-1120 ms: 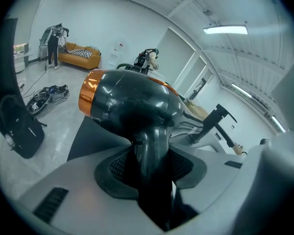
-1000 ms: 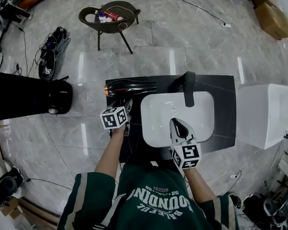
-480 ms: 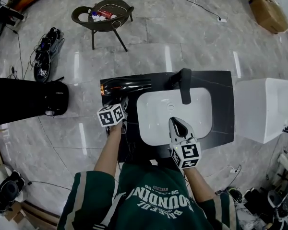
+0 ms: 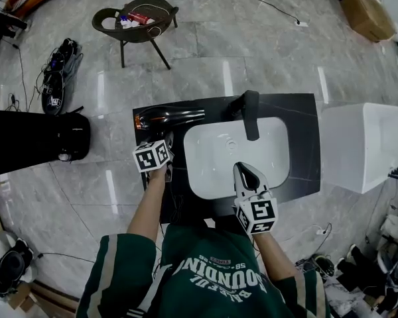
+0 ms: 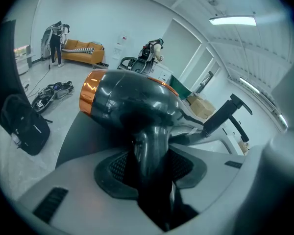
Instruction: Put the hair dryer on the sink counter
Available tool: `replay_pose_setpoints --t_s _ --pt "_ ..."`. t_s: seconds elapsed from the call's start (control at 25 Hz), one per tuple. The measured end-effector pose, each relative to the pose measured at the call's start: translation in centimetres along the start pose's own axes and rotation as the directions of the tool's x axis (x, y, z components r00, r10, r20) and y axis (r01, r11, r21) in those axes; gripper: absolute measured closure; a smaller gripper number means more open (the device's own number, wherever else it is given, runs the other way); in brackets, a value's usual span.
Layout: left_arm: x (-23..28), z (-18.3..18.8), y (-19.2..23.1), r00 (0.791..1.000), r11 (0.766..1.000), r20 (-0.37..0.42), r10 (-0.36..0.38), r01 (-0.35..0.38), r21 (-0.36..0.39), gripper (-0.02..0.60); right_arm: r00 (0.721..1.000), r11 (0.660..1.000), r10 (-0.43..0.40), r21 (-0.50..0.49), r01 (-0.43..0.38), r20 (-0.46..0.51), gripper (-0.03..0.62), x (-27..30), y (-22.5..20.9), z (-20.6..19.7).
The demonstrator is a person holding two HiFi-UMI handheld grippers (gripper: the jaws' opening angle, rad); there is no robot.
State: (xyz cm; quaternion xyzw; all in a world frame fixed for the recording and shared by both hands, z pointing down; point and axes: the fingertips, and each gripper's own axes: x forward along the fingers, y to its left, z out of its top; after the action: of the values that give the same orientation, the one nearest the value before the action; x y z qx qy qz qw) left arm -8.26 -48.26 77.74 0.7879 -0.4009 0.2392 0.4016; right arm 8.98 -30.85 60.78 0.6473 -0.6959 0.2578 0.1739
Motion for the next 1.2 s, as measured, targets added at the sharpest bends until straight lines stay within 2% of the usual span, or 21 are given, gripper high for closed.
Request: replay_pose_setpoints --t_s 0.36,0.64,0.88,1.04,1.2 --pt "0.2 -0.1 0.0 0.999 0.999 -0.008 0.036 -0.036 0.004 0.416 1.0 1.0 -0.007 -0.002 0.007 0.012 0.549 -1.5 -0.5 0.1" --pt "-0.7 0.0 0.0 0.999 0.998 -0.01 0.053 -0.053 0.045 0.394 0.999 1.0 0.017 -0.019 -0.017 0.029 0.549 -3.1 -1.2 0.4" --pt "-3.6 -0.7 -0.5 0.996 0.996 0.006 0.084 -0.085 0.035 0.391 0.995 0.995 0.09 -0.046 -0.088 0.038 0.549 -4.1 -1.5 0.5" --pt "-6.0 -0.6 -1.3 0.991 0.987 0.03 0.129 -0.131 0.09 0.391 0.986 0.985 0.162 -0.066 -0.159 0.043 0.549 -4.3 -1.9 1.1" --pt "-8.3 -0.3 -3.2 0.986 0.978 0.072 0.147 -0.156 0.136 0.391 0.98 0.978 0.193 -0.098 -0.187 0.057 0.549 -5.0 -2.6 2.0"
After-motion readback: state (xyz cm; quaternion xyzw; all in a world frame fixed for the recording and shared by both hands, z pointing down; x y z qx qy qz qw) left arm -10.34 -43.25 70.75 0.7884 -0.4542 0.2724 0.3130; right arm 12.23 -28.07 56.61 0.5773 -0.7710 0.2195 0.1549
